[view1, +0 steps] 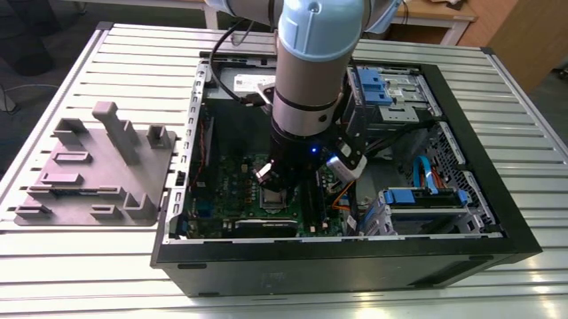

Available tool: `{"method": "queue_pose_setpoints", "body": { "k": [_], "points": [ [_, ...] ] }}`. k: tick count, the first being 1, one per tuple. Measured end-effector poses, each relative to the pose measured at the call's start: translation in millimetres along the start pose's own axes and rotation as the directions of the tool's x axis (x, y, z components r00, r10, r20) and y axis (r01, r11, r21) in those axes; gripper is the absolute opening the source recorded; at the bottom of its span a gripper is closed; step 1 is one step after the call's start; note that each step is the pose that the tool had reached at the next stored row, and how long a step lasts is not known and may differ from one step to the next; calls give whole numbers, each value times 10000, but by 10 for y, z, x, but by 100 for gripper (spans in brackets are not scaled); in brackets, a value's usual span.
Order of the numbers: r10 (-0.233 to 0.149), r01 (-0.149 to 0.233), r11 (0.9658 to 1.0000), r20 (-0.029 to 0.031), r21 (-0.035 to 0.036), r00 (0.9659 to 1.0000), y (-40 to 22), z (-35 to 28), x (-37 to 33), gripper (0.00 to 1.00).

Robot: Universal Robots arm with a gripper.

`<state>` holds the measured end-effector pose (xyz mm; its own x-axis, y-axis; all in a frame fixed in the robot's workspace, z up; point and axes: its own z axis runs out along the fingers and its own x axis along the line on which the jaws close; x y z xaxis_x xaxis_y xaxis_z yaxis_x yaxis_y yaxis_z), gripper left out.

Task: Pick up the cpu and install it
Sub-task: 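Install the first cpu locking lever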

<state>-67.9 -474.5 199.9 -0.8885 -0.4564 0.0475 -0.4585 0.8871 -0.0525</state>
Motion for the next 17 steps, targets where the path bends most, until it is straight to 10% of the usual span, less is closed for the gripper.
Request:
{"method": "queue_pose_setpoints", "body": {
  "k": [17],
  "points": [
    [3,-3,10000,-3,4,10000,-37,72,-59,10]
  ]
}}
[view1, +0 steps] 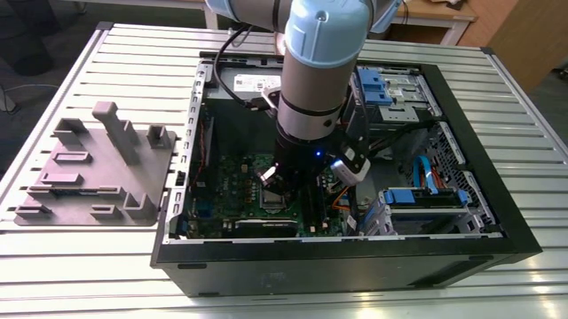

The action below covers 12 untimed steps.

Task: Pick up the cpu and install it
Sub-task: 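Install the first cpu locking lever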

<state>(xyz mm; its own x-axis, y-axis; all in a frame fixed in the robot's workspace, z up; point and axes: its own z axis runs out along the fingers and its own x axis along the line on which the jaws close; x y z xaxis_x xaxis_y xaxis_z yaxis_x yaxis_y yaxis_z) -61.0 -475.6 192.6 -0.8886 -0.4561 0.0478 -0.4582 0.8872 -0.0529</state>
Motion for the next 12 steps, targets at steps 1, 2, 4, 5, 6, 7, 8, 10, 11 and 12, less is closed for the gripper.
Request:
{"method": "queue_pose_setpoints", "body": {
  "k": [1,2,4,5,6,7,8,10,11,12],
  "points": [
    [1,-1,10000,0,0,10000,0,5,1,10],
    [2,-2,10000,2,0,10000,1,9,2,10],
    [3,-3,10000,14,6,10000,4,14,7,10],
    [2,-2,10000,18,8,10000,4,16,8,10],
    [1,-1,10000,21,8,10000,3,18,10,10],
    [2,-2,10000,21,9,10000,3,18,11,10],
    [2,-2,10000,22,10,10000,2,18,11,10],
    [4,-4,10000,23,8,10000,-2,20,14,10],
    [3,-3,10000,24,7,10000,-7,20,16,10],
    [3,-3,10000,24,8,10000,-13,21,19,10]
  ]
}}
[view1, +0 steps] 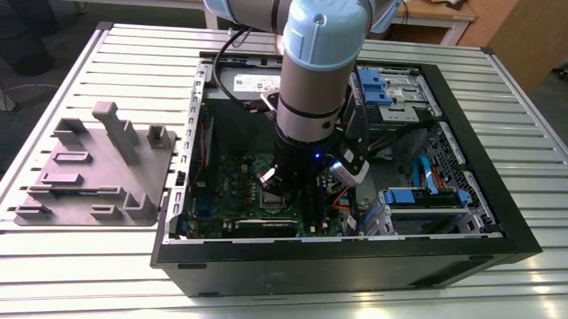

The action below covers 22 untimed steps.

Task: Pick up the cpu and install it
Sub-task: 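Install the first cpu locking lever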

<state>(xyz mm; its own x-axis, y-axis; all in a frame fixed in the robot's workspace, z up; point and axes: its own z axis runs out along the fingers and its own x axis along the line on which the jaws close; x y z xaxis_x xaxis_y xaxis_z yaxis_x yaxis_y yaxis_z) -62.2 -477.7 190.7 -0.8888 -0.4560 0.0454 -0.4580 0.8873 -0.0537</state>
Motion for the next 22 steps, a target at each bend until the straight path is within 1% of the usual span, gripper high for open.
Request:
{"method": "queue_pose_setpoints", "body": {
  "k": [1,2,12,17,22],
  "points": [
    [-1,1,10000,0,0,10000,-6,0,3,10],
    [-1,1,10000,6,-12,10000,-32,2,16,10],
    [-1,1,10000,8,-9,10000,-109,19,56,10],
    [0,0,10000,7,-4,10000,-118,35,60,10],
    [0,0,10000,13,-9,10000,-128,39,38,10]
  ]
}}
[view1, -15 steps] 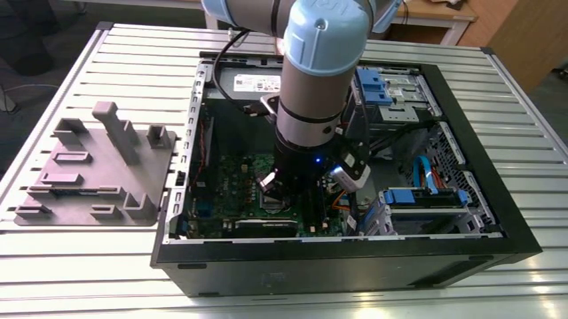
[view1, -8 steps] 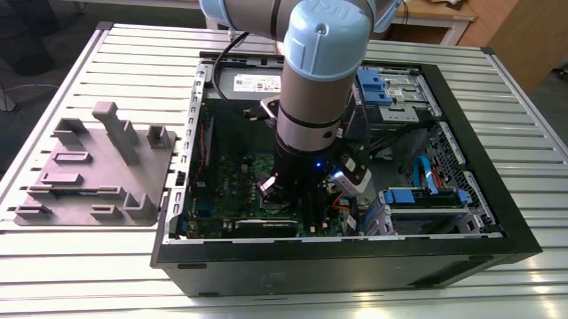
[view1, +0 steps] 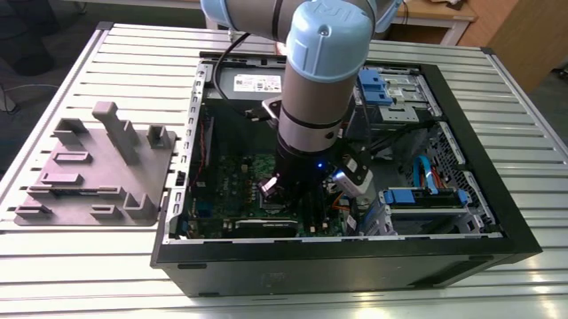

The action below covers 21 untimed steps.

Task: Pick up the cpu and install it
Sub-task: 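Install the first cpu locking lever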

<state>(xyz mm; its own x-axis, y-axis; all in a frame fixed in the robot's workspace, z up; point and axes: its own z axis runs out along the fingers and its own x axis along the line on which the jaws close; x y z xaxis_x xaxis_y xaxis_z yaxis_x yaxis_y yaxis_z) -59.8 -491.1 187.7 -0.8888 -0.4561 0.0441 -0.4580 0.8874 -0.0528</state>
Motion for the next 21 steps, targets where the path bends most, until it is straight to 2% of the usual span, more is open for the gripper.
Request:
{"method": "queue_pose_setpoints", "body": {
  "k": [8,14,17,21],
  "points": [
    [1,-1,10000,3,-5,10000,-17,5,-37,10],
    [0,0,10000,-1,-1,10000,-20,1,-40,10],
    [-1,1,10000,5,-5,10000,-22,-56,-39,10],
    [0,0,10000,-2,-2,10000,-30,-189,-32,10]
  ]
}}
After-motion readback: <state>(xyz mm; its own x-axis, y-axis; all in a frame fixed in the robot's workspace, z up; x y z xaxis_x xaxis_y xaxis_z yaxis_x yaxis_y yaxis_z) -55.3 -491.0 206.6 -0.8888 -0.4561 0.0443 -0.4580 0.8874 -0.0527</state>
